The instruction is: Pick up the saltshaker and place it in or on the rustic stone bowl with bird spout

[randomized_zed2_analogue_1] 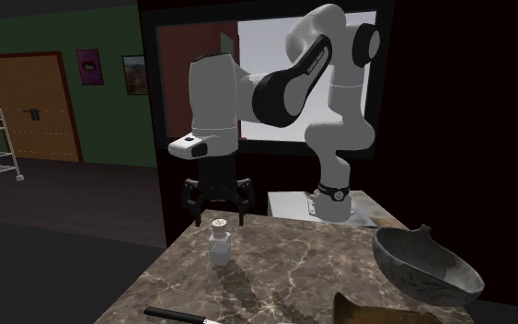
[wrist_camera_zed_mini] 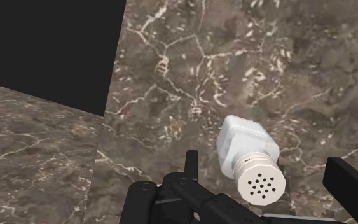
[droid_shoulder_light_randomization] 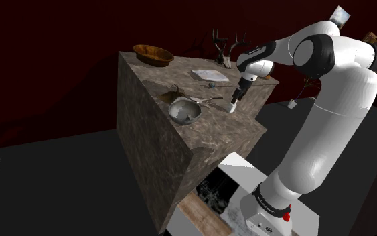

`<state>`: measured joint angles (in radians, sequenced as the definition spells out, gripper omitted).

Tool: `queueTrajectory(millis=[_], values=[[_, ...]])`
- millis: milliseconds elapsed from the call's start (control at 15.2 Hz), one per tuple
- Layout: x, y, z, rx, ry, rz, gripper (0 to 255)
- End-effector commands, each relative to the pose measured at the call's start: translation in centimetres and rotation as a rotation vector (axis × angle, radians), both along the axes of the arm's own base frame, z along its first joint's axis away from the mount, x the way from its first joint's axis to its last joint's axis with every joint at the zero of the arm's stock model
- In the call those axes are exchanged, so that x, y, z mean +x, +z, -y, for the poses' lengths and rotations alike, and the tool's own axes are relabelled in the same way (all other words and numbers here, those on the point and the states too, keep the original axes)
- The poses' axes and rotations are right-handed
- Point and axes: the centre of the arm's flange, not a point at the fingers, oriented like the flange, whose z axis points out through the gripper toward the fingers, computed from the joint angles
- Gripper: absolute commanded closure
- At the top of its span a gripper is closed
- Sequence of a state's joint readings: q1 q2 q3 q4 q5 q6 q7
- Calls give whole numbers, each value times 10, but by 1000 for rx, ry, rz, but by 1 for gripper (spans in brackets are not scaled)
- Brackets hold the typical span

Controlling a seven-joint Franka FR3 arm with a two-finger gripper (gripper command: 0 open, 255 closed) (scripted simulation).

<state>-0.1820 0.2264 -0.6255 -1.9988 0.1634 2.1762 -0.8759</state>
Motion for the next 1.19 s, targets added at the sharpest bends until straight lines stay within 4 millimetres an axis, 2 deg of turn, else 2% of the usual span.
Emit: queueTrajectory(millis=[0, 594, 1122], values=[[0, 0, 0, 0, 0, 0, 255], [0, 0, 0, 0, 0, 0, 255], [0, 42, 0, 0, 0, 0, 255]])
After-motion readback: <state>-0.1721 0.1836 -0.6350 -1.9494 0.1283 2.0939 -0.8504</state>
